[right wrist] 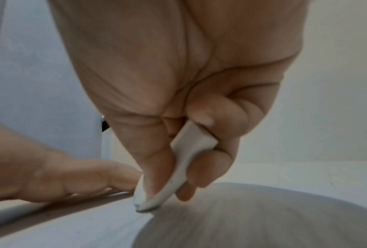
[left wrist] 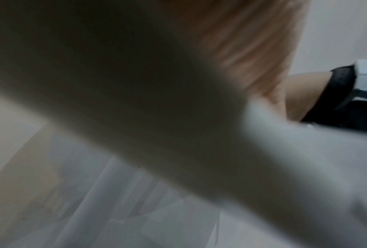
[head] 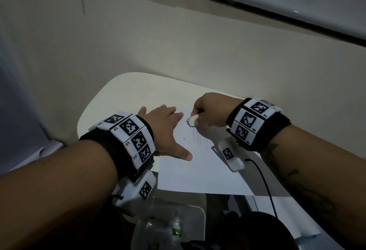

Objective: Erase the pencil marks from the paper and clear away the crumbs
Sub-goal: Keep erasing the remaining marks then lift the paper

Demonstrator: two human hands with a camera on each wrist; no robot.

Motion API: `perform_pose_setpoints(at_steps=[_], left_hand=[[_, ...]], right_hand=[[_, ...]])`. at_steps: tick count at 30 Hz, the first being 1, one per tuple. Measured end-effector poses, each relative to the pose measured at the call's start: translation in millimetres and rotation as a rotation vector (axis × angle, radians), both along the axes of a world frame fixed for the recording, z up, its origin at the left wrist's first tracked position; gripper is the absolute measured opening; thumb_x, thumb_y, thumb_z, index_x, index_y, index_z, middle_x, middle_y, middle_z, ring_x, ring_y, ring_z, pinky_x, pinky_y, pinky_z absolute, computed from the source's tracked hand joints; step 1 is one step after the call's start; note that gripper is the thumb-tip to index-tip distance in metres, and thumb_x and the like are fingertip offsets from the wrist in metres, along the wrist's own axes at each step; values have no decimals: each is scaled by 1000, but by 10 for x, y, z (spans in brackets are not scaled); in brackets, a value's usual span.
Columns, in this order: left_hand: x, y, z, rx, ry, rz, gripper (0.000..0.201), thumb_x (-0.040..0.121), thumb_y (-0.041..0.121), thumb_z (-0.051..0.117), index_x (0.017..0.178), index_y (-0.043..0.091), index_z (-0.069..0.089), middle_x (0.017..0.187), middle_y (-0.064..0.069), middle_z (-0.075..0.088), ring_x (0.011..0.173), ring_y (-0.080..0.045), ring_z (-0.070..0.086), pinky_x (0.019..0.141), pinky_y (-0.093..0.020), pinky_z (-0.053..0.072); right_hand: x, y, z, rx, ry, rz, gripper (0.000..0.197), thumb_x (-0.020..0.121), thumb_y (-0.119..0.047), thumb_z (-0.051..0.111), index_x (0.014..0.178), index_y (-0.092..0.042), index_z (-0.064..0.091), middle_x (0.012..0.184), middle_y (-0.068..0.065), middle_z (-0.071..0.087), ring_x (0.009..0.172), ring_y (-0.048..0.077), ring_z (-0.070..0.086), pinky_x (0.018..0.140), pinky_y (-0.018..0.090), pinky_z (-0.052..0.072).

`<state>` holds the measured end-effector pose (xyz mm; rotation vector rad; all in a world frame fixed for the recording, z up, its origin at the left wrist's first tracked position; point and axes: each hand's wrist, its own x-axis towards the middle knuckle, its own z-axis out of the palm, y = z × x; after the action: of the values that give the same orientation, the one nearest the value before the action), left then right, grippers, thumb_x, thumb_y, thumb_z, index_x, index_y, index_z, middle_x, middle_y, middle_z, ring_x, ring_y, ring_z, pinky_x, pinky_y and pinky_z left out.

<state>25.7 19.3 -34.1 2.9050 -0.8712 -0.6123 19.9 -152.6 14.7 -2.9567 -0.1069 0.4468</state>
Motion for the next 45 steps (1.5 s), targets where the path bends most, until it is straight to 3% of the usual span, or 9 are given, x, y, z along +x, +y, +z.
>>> perform_pose_setpoints(at_steps=[5,8,16,22,25,30,34,41,45], left_hand=[[-5,3,-1,-3,-10,1,125,63,89,54,156,30,-3,164,8,-9,150,-14,-11,118,-55,-4],[2,-4,-16,0,-14,1,127,60,91,54,156,30,-3,164,8,-9,150,-15,-11,118,-55,-3],[-2,4,-3,-5,-5,-2,126,62,90,54,156,30,-4,164,8,-10,150,-14,-12,118,-55,-4],[4,-4,-23,-5,-13,1,128,60,91,54,156,29,-4,164,8,-9,150,-15,-12,118,-56,-3],[-2,-1,-6,-1,-5,0,127,61,90,54,156,30,-4,164,8,-10,150,-15,-12,118,-56,-3],[-7,7,-2,-9,-1,-3,125,62,89,55,156,29,-3,164,9,-9,150,-14,-12,119,-56,-4],[12,6,-17,-14,7,-6,126,61,90,56,155,32,-3,164,11,-9,150,-15,-12,118,-57,-4],[9,-20,10,22,15,-30,127,58,91,56,155,34,-4,163,13,-10,150,-16,-13,117,-61,-3],[7,-11,-7,15,12,-25,128,57,91,56,155,34,-3,163,13,-10,150,-16,-14,117,-61,-4]], right_hand=[[-160,2,-11,6,115,62,23,81,-54,68,84,-31,70,70,-12,70,70,8,66,70,30,56],[-243,50,16,-15,221,120,21,78,-53,71,85,-33,71,74,-14,71,72,6,67,72,29,55],[-22,36,-46,29,-9,10,23,85,-48,70,91,-26,70,86,-10,69,82,11,64,73,27,52],[-215,62,9,-3,238,115,19,78,-50,73,86,-33,72,78,-13,72,72,7,66,70,27,54],[-65,45,6,-18,141,47,22,80,-50,74,89,-30,72,71,-10,68,68,8,62,64,24,47],[259,-39,0,-44,-68,-67,23,89,-43,69,93,-20,69,85,-8,66,81,13,62,63,25,44],[227,-85,-10,-14,-46,-36,14,89,-35,68,88,-21,68,70,-10,61,67,10,58,57,23,41],[265,-101,74,-95,-126,-24,21,87,-44,68,84,-23,66,79,-13,62,76,11,59,62,24,41],[207,-133,123,-3,-139,-86,15,88,-37,66,85,-22,66,69,-12,60,65,6,55,57,23,40]])
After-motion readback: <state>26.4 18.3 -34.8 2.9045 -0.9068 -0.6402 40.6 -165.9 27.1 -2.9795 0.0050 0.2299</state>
